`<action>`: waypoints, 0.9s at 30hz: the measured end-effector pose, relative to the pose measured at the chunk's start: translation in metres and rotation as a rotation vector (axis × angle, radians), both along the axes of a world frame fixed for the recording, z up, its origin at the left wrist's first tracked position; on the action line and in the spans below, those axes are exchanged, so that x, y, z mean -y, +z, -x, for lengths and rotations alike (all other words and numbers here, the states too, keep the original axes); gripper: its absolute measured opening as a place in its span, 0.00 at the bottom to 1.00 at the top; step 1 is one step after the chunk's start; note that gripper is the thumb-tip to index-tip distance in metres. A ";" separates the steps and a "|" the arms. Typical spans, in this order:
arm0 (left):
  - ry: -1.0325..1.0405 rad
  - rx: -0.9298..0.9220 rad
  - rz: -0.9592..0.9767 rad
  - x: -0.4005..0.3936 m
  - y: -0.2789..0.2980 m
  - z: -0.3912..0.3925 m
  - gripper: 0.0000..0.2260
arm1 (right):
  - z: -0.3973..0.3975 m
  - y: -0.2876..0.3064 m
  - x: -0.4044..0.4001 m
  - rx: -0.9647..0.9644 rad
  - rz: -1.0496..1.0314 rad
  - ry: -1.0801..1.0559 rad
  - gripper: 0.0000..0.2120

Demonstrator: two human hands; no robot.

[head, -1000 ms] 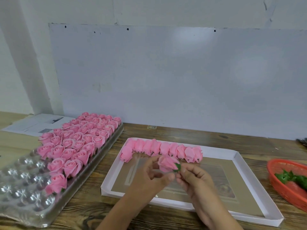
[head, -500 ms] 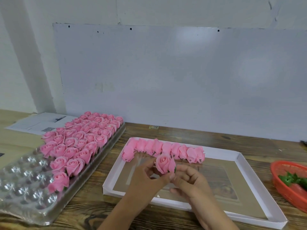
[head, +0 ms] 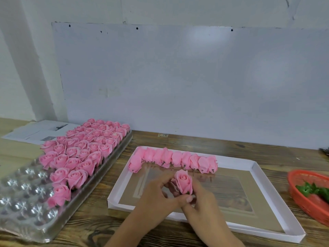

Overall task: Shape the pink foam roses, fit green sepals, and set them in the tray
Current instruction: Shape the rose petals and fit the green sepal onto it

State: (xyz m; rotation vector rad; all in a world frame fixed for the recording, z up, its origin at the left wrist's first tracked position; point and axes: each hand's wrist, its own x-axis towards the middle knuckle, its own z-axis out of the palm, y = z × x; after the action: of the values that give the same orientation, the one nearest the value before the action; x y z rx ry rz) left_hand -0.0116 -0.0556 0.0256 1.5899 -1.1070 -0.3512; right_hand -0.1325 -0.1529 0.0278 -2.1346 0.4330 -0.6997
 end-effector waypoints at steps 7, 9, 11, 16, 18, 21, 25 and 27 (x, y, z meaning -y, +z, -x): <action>0.037 -0.068 0.309 0.000 0.008 0.005 0.15 | -0.006 -0.009 -0.004 0.011 0.070 0.010 0.15; -0.004 -0.085 0.305 0.000 0.008 0.009 0.12 | -0.006 -0.013 -0.003 -0.021 0.098 0.006 0.15; -0.020 -0.096 0.224 0.000 0.006 0.010 0.11 | -0.006 -0.016 -0.002 -0.034 0.088 -0.001 0.14; -0.042 -0.078 0.110 -0.001 0.004 0.010 0.17 | -0.005 -0.019 0.000 -0.024 0.072 -0.005 0.19; -0.051 -0.083 0.071 -0.001 0.002 0.010 0.20 | -0.004 -0.019 0.000 -0.004 0.065 -0.011 0.18; -0.083 -0.172 0.032 0.000 0.000 0.010 0.25 | -0.002 -0.016 0.000 0.063 0.040 -0.040 0.13; -0.086 -0.197 0.193 0.002 0.007 0.012 0.23 | -0.004 -0.015 0.000 0.081 0.034 -0.042 0.10; -0.063 -0.211 0.293 0.000 0.013 0.012 0.19 | -0.005 -0.017 0.000 0.054 0.047 -0.031 0.11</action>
State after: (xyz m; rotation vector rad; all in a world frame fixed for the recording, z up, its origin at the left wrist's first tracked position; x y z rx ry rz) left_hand -0.0232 -0.0560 0.0383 1.2330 -0.9974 -0.3713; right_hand -0.1273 -0.1526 0.0110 -2.1515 0.4246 -0.7906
